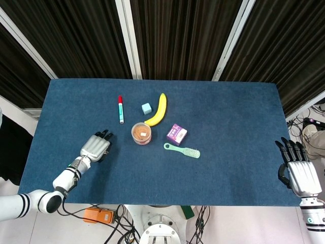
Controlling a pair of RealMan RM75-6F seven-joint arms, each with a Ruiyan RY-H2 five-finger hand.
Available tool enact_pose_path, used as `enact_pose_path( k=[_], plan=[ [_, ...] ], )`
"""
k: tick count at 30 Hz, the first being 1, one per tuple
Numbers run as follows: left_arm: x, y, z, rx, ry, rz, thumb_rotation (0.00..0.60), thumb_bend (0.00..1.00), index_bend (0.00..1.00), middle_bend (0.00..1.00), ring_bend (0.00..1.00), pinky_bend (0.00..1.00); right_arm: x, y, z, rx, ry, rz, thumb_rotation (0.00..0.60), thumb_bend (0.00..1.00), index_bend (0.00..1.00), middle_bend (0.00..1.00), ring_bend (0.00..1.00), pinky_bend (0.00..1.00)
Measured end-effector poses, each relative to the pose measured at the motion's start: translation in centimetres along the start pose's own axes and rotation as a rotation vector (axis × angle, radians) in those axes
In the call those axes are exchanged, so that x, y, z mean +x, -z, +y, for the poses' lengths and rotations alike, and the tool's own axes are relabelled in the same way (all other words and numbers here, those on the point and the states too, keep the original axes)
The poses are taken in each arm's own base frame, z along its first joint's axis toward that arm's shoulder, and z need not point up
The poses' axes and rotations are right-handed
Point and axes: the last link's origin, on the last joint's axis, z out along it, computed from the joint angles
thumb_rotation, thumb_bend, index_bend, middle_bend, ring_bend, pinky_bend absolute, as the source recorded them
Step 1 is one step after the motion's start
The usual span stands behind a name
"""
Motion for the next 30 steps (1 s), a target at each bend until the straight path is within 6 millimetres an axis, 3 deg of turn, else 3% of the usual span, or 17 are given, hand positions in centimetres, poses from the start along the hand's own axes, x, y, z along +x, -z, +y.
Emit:
enact_pose_path(
  k=[10, 30],
  plan=[
    [-0.34, -0.05, -0.18, 0.001, 0.005, -0.005, 0.6, 0.4, 0.55, 0.15, 0.0, 0.19, 0.0, -0.03, 0.02, -0.004, -0.008, -0.003, 0.6, 1.0, 0.13, 0.06, 0.04, 0.0],
    [0.47, 0.03, -0.22, 0.011, 0.046, 0.036, 0.6, 0.6, 0.62, 0.18, 0.0, 0.21, 0.0, 0.0, 0.04, -0.01, -0.017, -0.008, 0.6, 1.0, 0.13, 0.06, 0.04, 0.0]
  ],
)
